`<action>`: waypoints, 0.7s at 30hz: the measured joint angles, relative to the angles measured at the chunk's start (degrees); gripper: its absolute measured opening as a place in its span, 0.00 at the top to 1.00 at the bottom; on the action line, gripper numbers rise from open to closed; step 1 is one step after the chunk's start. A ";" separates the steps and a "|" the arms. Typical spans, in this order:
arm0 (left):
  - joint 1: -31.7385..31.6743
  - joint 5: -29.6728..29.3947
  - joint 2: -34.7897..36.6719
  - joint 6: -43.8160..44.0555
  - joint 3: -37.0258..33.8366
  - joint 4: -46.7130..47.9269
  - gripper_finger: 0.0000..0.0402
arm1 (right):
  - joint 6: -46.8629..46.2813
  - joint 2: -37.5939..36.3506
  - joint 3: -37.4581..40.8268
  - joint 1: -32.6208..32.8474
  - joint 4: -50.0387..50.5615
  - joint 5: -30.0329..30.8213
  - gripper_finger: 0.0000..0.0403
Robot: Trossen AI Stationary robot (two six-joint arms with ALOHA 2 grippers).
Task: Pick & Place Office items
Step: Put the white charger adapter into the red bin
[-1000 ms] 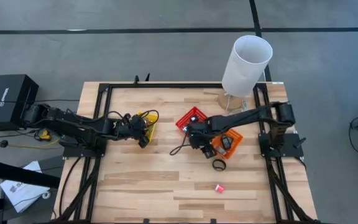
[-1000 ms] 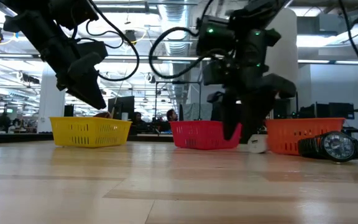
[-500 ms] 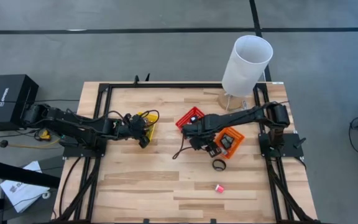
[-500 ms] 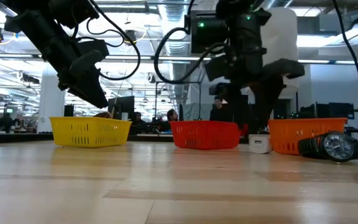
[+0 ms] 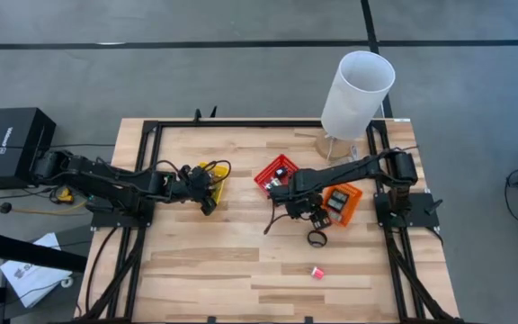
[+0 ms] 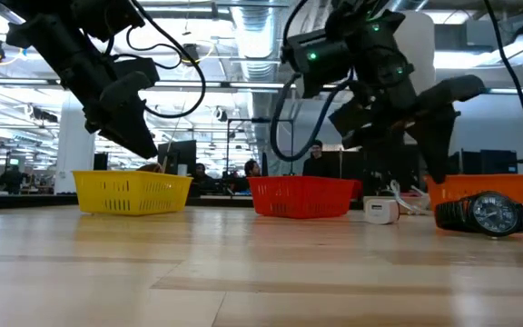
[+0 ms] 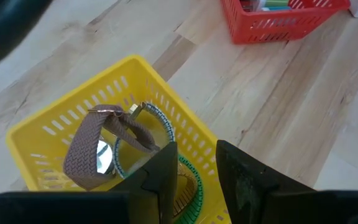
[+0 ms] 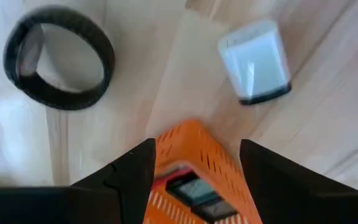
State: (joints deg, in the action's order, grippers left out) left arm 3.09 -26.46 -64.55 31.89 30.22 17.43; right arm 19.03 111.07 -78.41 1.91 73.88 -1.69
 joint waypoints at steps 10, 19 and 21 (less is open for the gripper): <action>0.00 0.00 0.00 0.06 0.00 -0.43 0.74 | 0.44 0.00 -0.02 1.62 -9.96 4.48 0.44; 0.00 0.00 0.00 0.08 0.00 -0.60 0.74 | 0.46 0.80 -0.07 1.25 -11.41 6.62 0.44; 0.00 0.00 0.00 0.08 0.00 -0.82 0.74 | 0.46 1.02 0.02 1.29 -11.13 6.06 0.44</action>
State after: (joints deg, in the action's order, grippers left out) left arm 3.09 -26.46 -64.55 31.97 30.22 16.61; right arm 19.49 112.09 -78.39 3.20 62.75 4.37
